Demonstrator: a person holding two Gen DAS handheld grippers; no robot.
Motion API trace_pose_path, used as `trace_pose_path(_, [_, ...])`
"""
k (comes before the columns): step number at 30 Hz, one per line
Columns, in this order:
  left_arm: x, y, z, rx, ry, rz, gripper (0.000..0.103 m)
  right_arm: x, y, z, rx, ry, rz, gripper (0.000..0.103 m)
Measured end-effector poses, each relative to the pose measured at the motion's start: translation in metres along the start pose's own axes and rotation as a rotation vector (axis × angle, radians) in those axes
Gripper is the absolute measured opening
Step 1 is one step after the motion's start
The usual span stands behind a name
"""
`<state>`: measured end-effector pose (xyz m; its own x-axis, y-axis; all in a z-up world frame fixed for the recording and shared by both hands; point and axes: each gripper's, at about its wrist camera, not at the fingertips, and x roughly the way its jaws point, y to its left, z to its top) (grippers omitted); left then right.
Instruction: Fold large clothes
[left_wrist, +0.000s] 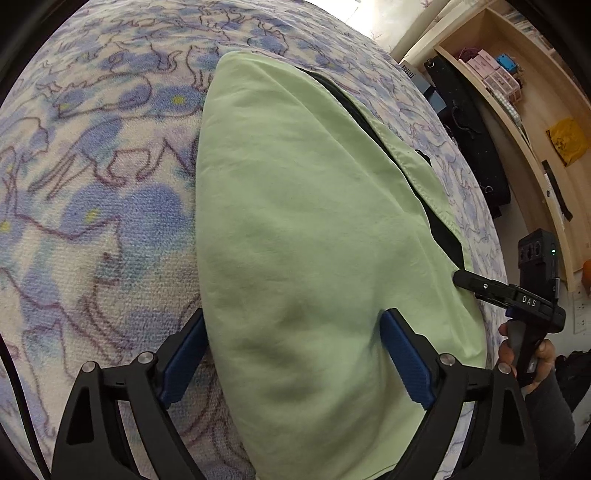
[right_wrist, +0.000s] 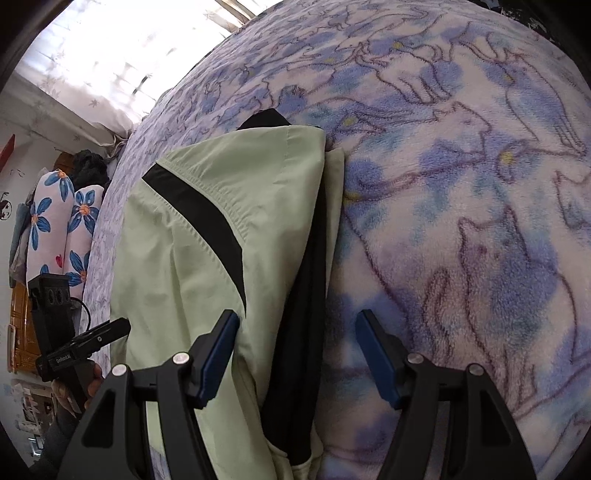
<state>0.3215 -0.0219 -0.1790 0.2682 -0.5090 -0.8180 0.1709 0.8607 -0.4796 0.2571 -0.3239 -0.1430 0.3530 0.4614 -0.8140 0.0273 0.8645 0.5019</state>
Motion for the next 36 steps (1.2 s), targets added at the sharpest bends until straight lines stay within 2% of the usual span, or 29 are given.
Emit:
trace_pose_path(5, [0.008,0.000,0.001,0.009,-0.009,-0.024,0.098,0.013,0.008,0.003,-0.005,0.029,0.113,0.067])
trace_pose_path(9, [0.014,-0.007,0.004,0.043,-0.016,-0.013,0.098,0.026,0.020,0.002,-0.045,0.048,0.083,0.067])
trace_pose_path(16, [0.015,-0.011,0.007,0.057,-0.017,-0.003,0.098,0.029,0.021,0.007,-0.014,0.064,0.074,0.066])
trace_pose_path(19, [0.012,-0.016,0.006,0.077,-0.022,0.012,0.089,0.027,0.024,0.005,-0.029,0.055,0.033,0.053])
trace_pose_path(22, [0.005,-0.025,0.006,0.119,-0.038,0.041,0.071,0.026,0.028,0.005,-0.025,0.046,0.039,0.035])
trace_pose_path(23, [0.001,-0.027,0.007,0.123,-0.047,0.049,0.062,0.024,0.033,0.004,-0.032,0.040,0.041,0.026])
trace_pose_path(24, [-0.003,-0.028,0.008,0.124,-0.054,0.055,0.053,0.022,0.037,0.003,-0.043,0.031,0.032,0.021])
trace_pose_path(27, [-0.016,-0.029,0.009,0.125,-0.070,0.054,0.036,0.014,0.057,0.000,-0.085,-0.007,0.000,0.016])
trace_pose_path(31, [-0.037,-0.043,0.005,0.171,-0.099,0.086,0.030,-0.003,0.088,-0.005,-0.134,-0.068,-0.004,0.013])
trace_pose_path(36, [-0.074,-0.052,-0.008,0.237,-0.151,0.137,0.029,-0.013,0.129,-0.018,-0.205,-0.080,-0.014,0.011])
